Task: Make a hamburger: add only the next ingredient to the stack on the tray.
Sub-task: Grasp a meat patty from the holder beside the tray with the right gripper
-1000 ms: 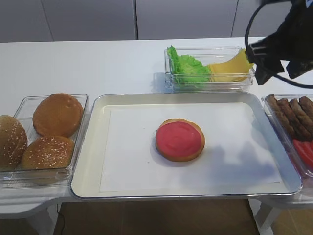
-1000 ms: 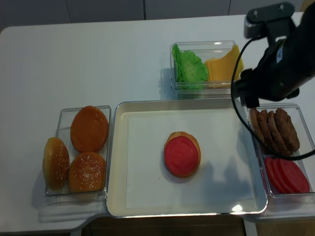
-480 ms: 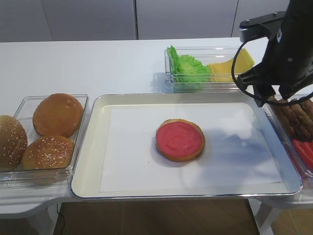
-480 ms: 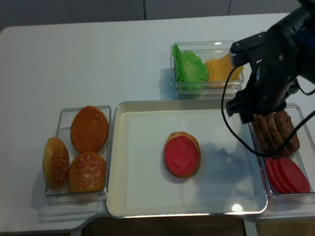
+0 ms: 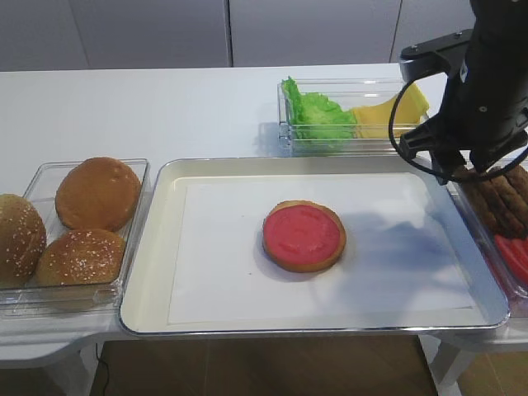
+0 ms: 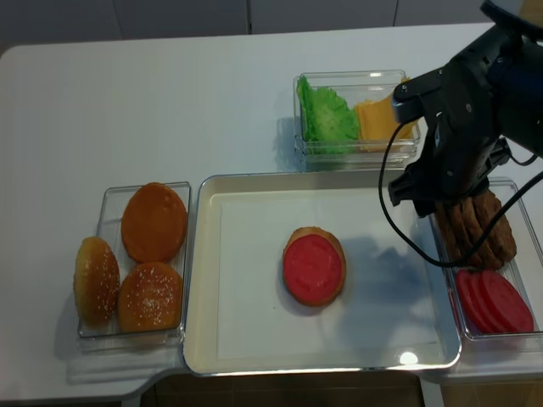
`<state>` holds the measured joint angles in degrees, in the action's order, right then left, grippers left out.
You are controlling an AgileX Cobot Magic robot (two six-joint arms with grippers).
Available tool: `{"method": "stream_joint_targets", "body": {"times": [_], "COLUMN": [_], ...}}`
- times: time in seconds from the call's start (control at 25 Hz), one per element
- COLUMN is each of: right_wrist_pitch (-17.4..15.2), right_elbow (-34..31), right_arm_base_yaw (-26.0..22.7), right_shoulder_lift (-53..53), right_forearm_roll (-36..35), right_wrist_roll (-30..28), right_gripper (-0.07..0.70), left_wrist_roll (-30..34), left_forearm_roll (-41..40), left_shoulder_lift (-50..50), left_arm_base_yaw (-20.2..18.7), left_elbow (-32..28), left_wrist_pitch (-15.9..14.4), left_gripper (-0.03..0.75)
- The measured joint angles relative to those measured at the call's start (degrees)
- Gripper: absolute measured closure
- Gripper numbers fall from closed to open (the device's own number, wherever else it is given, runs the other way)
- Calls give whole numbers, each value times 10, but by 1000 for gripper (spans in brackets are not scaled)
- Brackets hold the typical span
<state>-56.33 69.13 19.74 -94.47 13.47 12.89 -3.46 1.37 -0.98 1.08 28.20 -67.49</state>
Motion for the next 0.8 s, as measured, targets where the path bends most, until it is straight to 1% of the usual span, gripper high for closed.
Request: {"method": "stream_joint_targets", "body": {"times": [0.16, 0.36, 0.6, 0.8], "right_wrist_pitch": [0, 0, -3, -4], "right_elbow": [0, 0, 0, 0], "right_arm_base_yaw": [0, 0, 1, 1], "right_shoulder_lift": [0, 0, 0, 0], "right_forearm_roll": [6, 6, 6, 6], "right_wrist_roll": [1, 1, 6, 15], "right_gripper": [336, 385, 466, 510], "left_wrist_roll": [0, 0, 0, 0], "left_forearm_roll": [0, 0, 0, 0], "left_shoulder_lift": [0, 0, 0, 0], "left_arm_base_yaw": [0, 0, 0, 0], "left_elbow": [0, 0, 0, 0], "left_wrist_pitch": [0, 0, 0, 0], "left_gripper": [419, 419, 419, 419]}}
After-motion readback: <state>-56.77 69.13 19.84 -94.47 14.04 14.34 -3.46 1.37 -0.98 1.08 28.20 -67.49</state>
